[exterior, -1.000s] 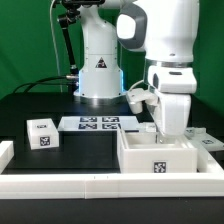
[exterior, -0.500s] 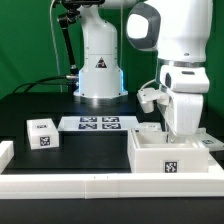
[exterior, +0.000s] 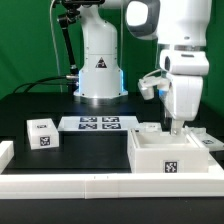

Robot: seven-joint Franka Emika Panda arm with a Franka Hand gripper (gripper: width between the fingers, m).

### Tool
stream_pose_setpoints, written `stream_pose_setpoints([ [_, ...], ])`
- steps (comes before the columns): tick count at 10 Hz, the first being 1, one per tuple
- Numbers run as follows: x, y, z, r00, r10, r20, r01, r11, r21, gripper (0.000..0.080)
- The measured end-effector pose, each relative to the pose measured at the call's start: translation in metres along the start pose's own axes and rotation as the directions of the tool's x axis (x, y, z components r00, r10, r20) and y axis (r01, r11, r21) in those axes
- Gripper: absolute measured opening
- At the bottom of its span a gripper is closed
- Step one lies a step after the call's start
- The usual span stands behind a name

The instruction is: Assemble cabinet

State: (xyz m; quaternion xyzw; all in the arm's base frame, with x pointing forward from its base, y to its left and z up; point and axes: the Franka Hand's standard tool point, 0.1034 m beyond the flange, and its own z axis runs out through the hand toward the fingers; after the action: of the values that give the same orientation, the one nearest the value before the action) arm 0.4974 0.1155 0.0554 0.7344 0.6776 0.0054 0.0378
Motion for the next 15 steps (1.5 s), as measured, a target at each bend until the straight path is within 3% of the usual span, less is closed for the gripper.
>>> stream_pose_setpoints([
  [1, -0.001, -0.005, -0.009, 1.000, 0.009, -0.005, -0.009, 1.000, -0.014, 0.0721],
  [2, 0.003, -0.011, -0.019, 1.000, 0.025, -0.007, -0.025, 0.999, -0.023, 0.0783],
  [3, 0.011, -0.016, -0.027, 0.999, 0.038, -0.014, -0.038, 0.999, -0.034, 0.0783],
  [4, 0.012, -0.024, -0.023, 0.999, 0.047, -0.019, -0.048, 0.998, -0.028, 0.0795],
  [7, 0.010, -0.023, -0.022, 0.999, 0.047, -0.017, -0.048, 0.999, -0.026, 0.0797],
  [8, 0.011, -0.022, -0.018, 0.999, -0.008, -0.032, 0.007, 0.999, -0.040, 0.0797],
  [11, 0.046, -0.038, -0.017, 0.992, -0.108, -0.068, 0.104, 0.993, -0.062, 0.0797],
  [13, 0.051, -0.043, -0.010, 0.993, -0.098, -0.068, 0.095, 0.994, -0.045, 0.0797],
  [15, 0.050, -0.043, -0.010, 0.993, -0.096, -0.068, 0.093, 0.995, -0.045, 0.0797],
])
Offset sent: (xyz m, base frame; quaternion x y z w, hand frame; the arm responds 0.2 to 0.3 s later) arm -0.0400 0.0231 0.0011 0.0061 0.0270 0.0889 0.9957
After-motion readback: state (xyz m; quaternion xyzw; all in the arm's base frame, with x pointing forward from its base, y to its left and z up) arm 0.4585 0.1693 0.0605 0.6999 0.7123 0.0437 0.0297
